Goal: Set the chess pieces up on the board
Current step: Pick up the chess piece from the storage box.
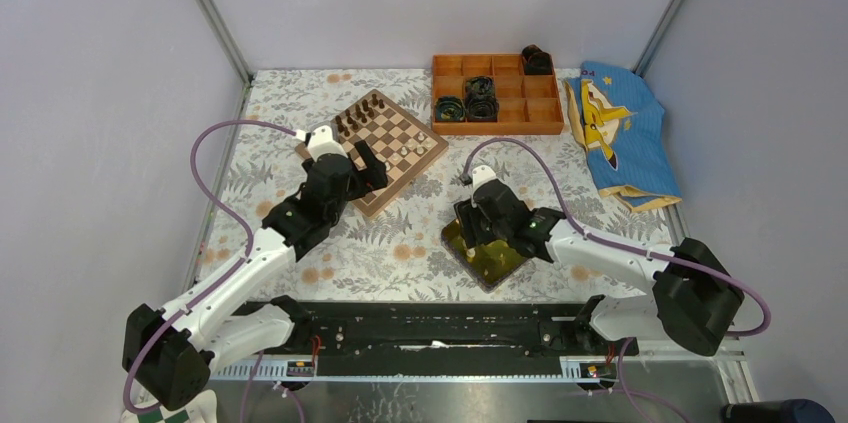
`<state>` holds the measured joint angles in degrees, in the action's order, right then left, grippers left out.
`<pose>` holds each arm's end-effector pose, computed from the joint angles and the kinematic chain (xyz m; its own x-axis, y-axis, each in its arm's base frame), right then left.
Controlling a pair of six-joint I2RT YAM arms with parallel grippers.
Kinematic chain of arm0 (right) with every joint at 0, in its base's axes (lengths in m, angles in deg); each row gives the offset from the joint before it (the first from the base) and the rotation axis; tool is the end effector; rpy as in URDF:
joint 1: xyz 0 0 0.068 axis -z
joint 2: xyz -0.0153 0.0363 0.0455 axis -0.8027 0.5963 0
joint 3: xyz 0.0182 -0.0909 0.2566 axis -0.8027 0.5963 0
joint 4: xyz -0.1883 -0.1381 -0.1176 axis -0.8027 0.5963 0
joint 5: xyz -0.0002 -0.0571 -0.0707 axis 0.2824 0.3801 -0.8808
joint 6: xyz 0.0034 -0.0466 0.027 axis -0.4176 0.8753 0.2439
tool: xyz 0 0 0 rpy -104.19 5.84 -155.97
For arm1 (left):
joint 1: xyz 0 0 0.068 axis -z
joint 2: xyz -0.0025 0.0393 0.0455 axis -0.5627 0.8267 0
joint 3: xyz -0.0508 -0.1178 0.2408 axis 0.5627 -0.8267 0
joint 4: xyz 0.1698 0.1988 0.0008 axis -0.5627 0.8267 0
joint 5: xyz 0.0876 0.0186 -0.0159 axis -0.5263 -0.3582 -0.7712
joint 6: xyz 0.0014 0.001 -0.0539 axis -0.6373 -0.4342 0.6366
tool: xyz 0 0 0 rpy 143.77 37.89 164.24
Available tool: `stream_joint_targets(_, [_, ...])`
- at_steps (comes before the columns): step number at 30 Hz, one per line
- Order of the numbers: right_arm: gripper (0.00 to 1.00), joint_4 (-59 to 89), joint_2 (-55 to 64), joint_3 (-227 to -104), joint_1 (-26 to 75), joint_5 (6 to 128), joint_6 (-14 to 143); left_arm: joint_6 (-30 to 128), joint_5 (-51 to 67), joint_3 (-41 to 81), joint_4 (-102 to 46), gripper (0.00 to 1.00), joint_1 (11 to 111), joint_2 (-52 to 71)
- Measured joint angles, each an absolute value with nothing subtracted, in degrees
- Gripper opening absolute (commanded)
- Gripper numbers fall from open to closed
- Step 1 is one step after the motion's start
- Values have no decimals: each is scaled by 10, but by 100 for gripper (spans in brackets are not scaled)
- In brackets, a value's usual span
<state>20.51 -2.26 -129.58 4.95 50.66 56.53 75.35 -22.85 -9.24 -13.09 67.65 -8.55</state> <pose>0.1812 0.1967 0.2088 -0.5857 -0.2809 -0.7603 -0.5356 0.8382 0.1029 0.1950 -0.1120 0.2846 -0.4345 -0.3953 -0.8093 -0.0634 0.9097 -0.4103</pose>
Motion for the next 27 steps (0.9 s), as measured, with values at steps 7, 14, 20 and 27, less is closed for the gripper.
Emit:
stream_joint_targets(7, [56,218,-23,-1294,38,499,560,754,-228,-93,-131,99,676,-86])
stream_joint_targets(14, [53,226,-23,-1294,28,497,558,755,-228,-93,-131,99,676,-86])
stream_joint_targets(20, [50,226,-13,-1294,22,496,558,755,-228,-93,-131,99,676,-86])
stream_joint_targets(27, [49,225,15,-1295,21,497,558,755,-228,-97,-133,99,676,-86])
